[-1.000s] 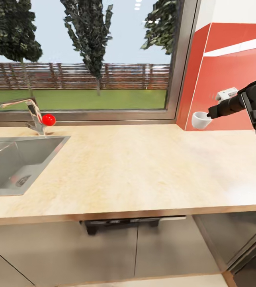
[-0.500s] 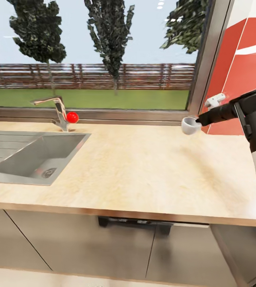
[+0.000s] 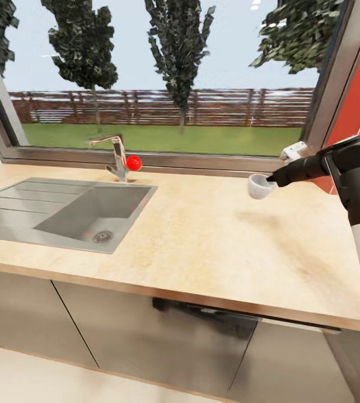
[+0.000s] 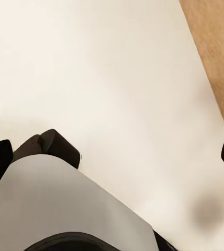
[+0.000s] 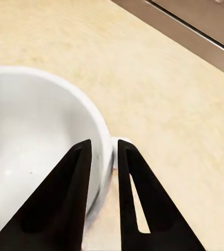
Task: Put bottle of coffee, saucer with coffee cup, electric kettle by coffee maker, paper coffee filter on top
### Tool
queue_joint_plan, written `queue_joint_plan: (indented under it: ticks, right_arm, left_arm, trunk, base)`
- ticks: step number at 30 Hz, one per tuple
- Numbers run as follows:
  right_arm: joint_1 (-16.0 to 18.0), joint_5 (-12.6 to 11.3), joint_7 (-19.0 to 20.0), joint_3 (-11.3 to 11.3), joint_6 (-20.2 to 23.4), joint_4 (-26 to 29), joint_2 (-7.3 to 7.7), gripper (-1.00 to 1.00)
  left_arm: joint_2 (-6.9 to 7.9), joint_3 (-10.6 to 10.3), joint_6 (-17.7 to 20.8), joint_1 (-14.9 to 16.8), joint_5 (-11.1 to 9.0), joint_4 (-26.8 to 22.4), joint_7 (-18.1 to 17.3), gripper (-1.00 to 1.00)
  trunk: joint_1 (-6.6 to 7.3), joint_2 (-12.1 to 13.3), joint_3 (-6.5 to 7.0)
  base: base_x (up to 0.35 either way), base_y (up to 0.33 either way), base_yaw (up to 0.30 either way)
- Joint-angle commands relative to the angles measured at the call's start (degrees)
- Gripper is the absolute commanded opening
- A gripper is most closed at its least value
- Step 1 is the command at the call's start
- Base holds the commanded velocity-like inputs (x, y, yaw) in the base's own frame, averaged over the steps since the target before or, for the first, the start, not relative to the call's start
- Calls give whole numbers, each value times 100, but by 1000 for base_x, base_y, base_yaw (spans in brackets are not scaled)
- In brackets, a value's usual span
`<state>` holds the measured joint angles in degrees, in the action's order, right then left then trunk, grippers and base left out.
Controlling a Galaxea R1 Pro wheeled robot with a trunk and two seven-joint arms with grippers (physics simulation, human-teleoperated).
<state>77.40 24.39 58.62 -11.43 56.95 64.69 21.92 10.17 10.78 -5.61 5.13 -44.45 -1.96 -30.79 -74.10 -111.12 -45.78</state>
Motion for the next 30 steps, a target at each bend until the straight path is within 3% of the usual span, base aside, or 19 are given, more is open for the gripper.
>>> queue_joint_plan:
  ticks: [1,9,10,15,24,30]
  right_arm:
    - [5,50,53,-9,24,7,5,-100]
    - [3,44,72,-9,18,13,2,-100]
    - [3,46,342,7,18,16,-1,-100]
    - [3,56,824,19,26,34,-9,-100]
    - [3,56,886,18,25,144,-12,-100]
    - [3,57,888,18,23,149,-12,-100]
  left_arm:
    - [1,46,-20,6,42,11,-23,100]
    - [3,47,-20,6,42,11,-23,100]
    - [3,46,-20,6,42,11,-23,100]
    - [3,46,-20,6,42,11,-23,100]
    - [3,46,-18,6,41,11,-23,100]
    - [9,47,-19,6,42,11,-23,100]
  trunk:
    - [1,-3,-5]
    - [1,-3,-5]
    - [1,-3,-5]
    - [1,-3,-5]
    - [1,-3,-5]
    - [1,-3,-5]
  base:
    - [0,21,266]
    - [-103,132,270]
    - [-199,234,271]
    - [-197,241,271]
    - [-44,146,271]
    - [160,193,107]
